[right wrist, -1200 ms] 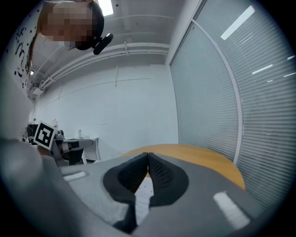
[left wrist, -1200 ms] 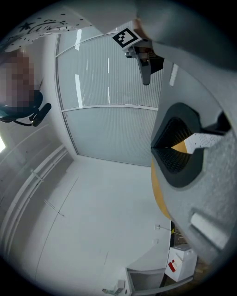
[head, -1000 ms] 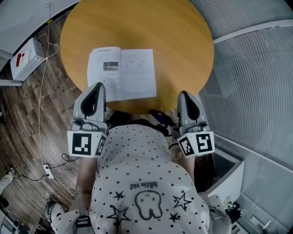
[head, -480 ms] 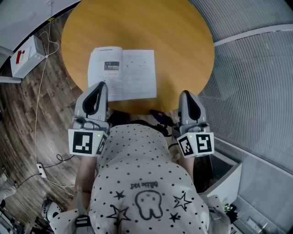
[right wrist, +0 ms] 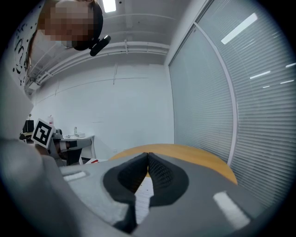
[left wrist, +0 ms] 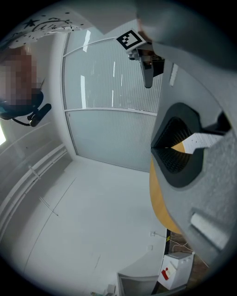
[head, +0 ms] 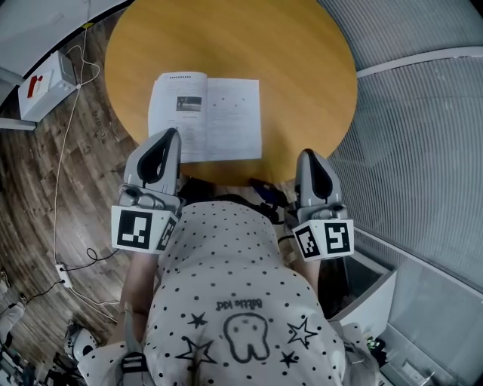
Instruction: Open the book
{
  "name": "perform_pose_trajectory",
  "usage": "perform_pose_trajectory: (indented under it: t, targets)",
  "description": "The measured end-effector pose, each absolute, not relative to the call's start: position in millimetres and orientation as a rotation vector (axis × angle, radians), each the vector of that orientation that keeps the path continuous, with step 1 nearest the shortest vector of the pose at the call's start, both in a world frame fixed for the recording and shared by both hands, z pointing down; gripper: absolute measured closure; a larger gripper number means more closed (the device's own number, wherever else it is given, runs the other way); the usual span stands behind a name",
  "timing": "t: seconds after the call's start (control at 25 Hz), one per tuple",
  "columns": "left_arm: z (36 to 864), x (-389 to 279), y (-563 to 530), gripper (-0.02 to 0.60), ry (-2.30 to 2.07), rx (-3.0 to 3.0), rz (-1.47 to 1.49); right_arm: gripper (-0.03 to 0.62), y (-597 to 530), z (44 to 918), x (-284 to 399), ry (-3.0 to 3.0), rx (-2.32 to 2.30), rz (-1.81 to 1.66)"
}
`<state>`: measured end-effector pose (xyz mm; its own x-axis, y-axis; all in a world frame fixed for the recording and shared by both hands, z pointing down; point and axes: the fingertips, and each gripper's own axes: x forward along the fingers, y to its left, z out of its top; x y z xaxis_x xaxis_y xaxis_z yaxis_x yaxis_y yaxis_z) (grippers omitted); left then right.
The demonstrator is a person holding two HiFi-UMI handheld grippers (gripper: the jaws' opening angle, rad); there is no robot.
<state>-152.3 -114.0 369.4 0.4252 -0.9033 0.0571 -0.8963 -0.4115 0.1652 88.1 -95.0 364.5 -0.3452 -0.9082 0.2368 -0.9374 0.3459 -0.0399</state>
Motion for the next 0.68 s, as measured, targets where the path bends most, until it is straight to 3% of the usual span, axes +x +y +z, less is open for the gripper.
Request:
perform_pose_trajectory:
  t: [0.68]
  targets:
    - [391, -156, -116, 0.571, -1.594, 2.497, -0.07, 0.591, -97, 386, 80, -2.432, 1.66, 0.251]
